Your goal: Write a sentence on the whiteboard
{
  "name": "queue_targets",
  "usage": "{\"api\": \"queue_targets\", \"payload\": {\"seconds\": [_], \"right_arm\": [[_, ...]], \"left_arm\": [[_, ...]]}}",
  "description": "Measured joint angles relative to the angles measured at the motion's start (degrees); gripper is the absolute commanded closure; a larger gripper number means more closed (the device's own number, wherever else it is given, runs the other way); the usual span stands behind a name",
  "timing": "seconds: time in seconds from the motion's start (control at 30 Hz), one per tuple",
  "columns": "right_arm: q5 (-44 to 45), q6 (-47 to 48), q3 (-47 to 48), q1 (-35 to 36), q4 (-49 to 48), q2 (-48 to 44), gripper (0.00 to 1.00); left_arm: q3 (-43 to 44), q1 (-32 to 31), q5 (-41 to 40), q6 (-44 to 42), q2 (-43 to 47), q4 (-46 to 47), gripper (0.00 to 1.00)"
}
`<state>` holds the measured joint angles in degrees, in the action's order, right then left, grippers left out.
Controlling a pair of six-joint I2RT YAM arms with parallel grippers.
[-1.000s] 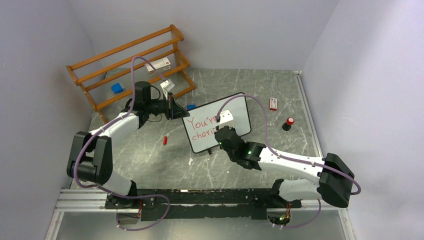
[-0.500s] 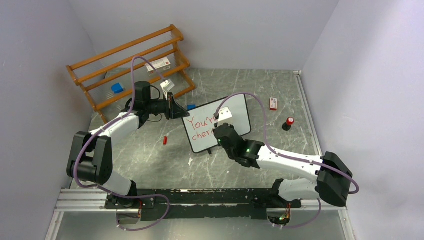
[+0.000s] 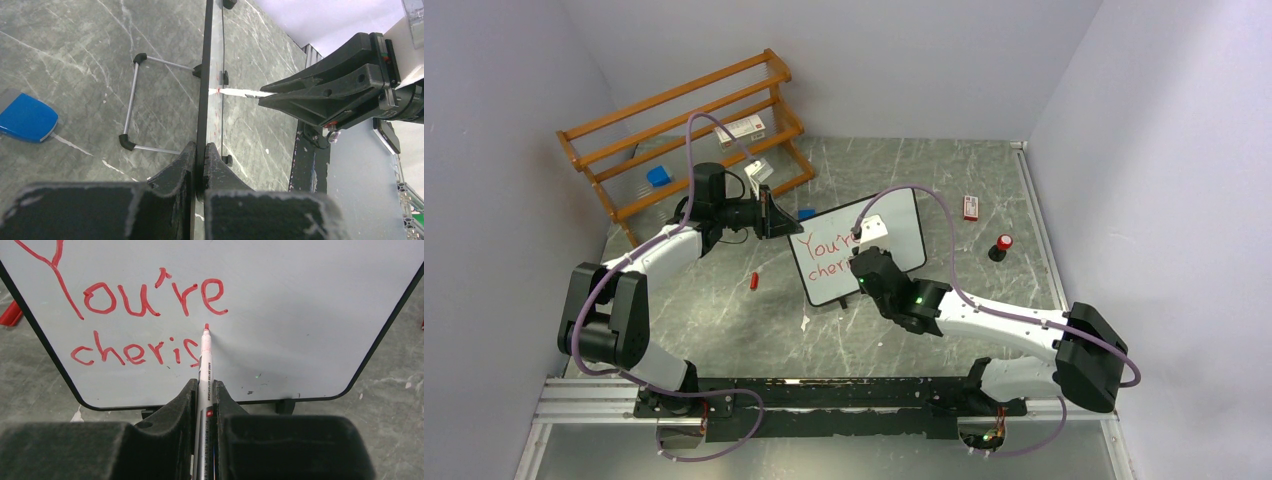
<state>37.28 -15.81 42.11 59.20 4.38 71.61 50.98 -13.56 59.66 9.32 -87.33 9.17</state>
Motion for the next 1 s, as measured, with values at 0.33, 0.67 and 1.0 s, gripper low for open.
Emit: {"api": "queue_targets", "payload": {"seconds": [0.33,0.67,1.0], "right_arm": [[-1.25,-2.03,-0.96,-0.02,2.71,-0.55,1.0],[-2.27,-3.5,-2.27,0.0,4.09,-1.03,1.0],[-2.4,-3.56,-2.43,0.0,4.11,-1.05,1.0]], "left_arm": [[0.0,0.0,0.0,0.0,0.0,0.0,0.95],[0.0,0.0,-0.02,-0.02,0.0,0.0,0.95],[0.02,0.0,-0.02,-0.02,0.0,-0.02,0.95]]}}
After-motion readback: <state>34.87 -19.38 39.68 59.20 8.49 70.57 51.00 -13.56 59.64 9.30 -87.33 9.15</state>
